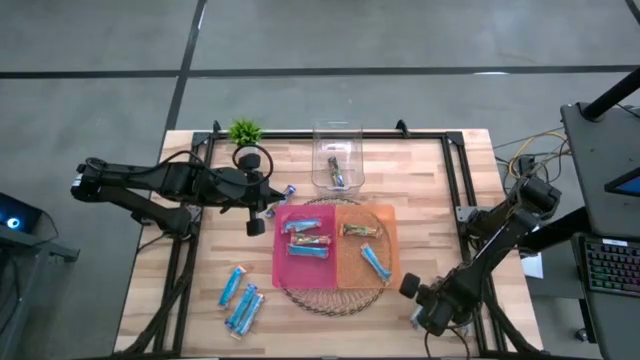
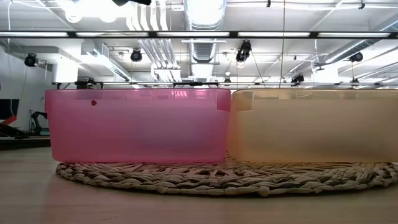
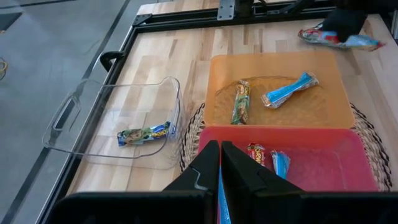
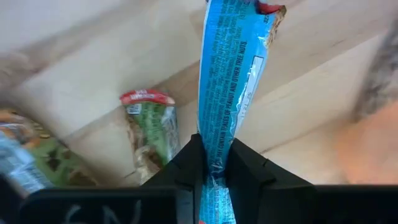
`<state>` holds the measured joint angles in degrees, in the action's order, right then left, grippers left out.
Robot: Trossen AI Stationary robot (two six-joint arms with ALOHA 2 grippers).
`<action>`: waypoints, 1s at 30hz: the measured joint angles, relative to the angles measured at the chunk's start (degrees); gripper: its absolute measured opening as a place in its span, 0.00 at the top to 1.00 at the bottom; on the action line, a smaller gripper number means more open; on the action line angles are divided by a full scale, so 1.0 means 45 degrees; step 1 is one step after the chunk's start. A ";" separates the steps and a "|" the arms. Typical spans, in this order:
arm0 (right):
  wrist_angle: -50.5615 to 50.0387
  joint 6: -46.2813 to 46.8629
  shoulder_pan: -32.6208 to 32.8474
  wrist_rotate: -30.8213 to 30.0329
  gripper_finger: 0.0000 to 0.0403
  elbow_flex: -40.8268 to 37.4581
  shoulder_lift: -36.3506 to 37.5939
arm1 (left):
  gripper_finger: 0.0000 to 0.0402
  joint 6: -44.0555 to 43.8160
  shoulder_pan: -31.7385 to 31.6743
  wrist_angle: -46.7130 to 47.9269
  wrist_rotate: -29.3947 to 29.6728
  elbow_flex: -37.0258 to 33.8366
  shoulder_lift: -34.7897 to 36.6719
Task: Pick and place Granola Bars by type
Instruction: Put the red granola bar into the red bin
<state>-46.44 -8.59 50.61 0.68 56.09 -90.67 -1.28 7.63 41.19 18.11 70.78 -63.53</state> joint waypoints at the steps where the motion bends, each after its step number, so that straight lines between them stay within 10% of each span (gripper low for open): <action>1: -0.0240 0.0177 0.0000 -0.0003 0.89 0.0295 0.0138 | 1.00 0.0000 0.0000 0.0000 0.0003 0.0000 0.0000; 18: -0.1717 0.5694 -0.1843 -0.0183 0.89 0.4252 0.2398 | 1.00 -0.1656 0.0006 0.0008 -0.0404 0.0000 0.0000; 30: -0.1480 0.5930 -0.5285 -0.0187 0.89 0.5524 0.2302 | 1.00 -0.1695 0.0006 0.0567 -0.1207 0.0000 0.0663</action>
<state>-53.10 18.10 26.83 -0.16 80.95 -80.31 -8.91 7.66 43.74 12.68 70.78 -60.54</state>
